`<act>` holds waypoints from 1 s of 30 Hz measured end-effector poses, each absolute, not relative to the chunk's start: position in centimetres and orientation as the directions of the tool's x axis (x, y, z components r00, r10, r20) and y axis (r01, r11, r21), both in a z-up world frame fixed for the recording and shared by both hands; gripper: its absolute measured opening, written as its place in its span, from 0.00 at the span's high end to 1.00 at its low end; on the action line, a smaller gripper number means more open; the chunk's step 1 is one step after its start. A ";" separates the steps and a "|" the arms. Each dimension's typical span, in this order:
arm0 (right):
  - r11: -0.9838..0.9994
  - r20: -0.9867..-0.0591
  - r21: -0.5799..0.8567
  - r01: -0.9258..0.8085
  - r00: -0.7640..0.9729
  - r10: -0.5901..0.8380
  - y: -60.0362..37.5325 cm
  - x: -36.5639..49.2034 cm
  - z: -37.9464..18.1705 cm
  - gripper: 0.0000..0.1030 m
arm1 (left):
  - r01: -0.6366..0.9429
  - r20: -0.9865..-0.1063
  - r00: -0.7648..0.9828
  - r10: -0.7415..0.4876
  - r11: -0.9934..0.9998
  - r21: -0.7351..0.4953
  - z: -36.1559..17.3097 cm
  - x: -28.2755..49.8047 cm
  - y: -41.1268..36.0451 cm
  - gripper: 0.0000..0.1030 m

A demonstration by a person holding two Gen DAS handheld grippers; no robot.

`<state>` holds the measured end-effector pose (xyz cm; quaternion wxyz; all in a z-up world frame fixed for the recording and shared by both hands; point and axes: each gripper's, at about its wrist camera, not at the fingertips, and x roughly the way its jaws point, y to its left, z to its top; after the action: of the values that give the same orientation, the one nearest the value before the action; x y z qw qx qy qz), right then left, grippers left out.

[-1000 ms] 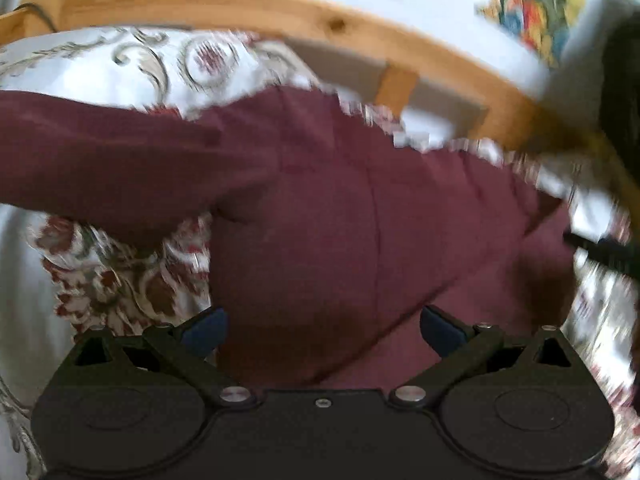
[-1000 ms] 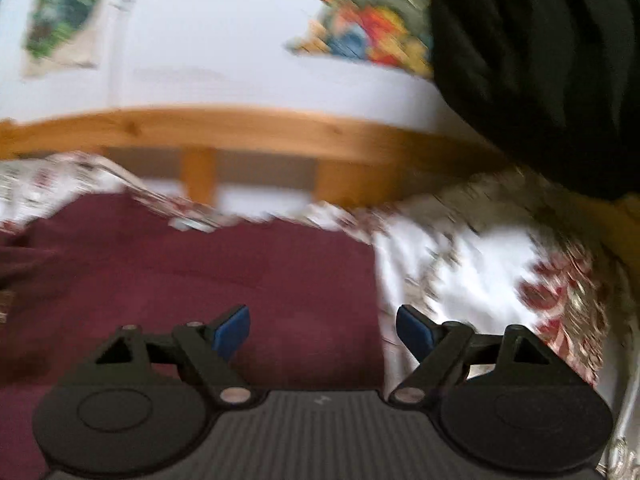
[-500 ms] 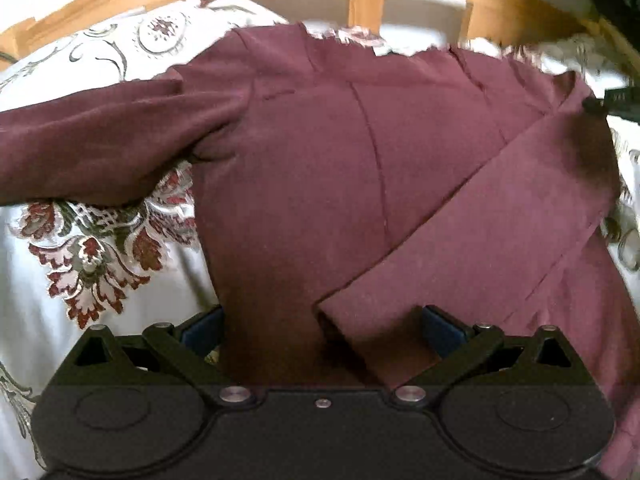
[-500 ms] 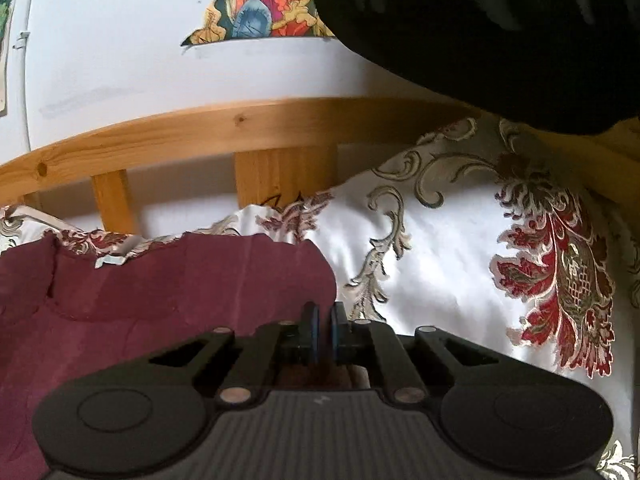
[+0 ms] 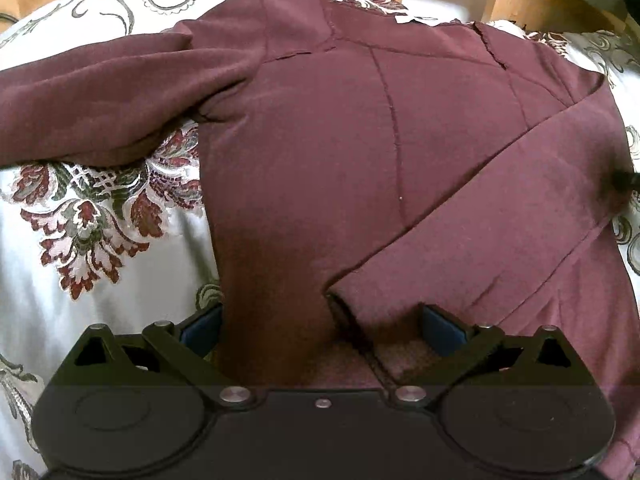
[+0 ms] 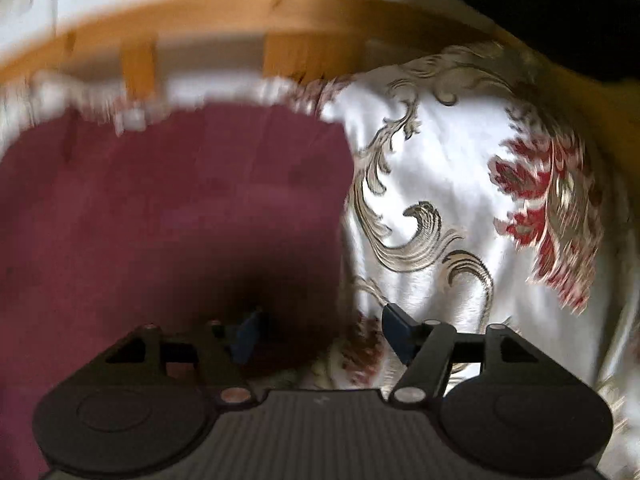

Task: Fold small clothes
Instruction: 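Grasp the other sleeve end with the left gripper and lift it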

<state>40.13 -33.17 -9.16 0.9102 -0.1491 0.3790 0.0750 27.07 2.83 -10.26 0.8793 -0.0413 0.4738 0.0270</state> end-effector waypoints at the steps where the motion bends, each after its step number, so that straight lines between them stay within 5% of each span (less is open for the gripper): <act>1: 0.944 -0.706 -0.229 -0.238 0.708 0.007 -33.0 40.4 -9.7 0.22 | -0.085 -0.834 0.551 0.011 0.995 -0.043 -10.2 27.0 2.8 0.01; 6: 0.968 -0.718 -0.204 -0.144 0.695 -0.049 -32.7 40.7 -9.5 0.17 | -0.110 -0.822 0.567 0.051 0.994 -0.014 -9.1 26.1 3.1 0.01; 13: 0.977 -0.682 -0.116 -0.178 0.729 0.052 -32.0 36.6 -5.1 0.02 | -0.245 -0.759 0.651 0.000 0.946 -0.211 -4.0 22.8 8.6 0.01; 20: 0.949 -0.614 0.026 -0.314 0.744 0.263 -29.9 29.7 -2.0 0.00 | -0.520 -0.610 0.743 0.274 0.810 -0.270 1.7 18.0 18.1 0.01; 24: 0.923 -0.604 -0.033 -0.383 0.744 0.287 -28.0 28.4 -2.4 0.00 | -0.717 -0.624 0.643 0.445 0.637 -0.284 2.2 16.3 24.2 0.01; 30: 0.910 -0.614 0.045 -0.413 0.707 0.352 -26.5 29.7 -4.6 0.00 | -0.742 -0.626 0.668 0.402 0.415 -0.526 -0.1 14.9 30.5 0.01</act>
<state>29.70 -26.54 -4.56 0.9225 -0.0478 0.3221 0.2073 14.93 30.53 -0.09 0.8154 -0.4114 0.2067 0.3509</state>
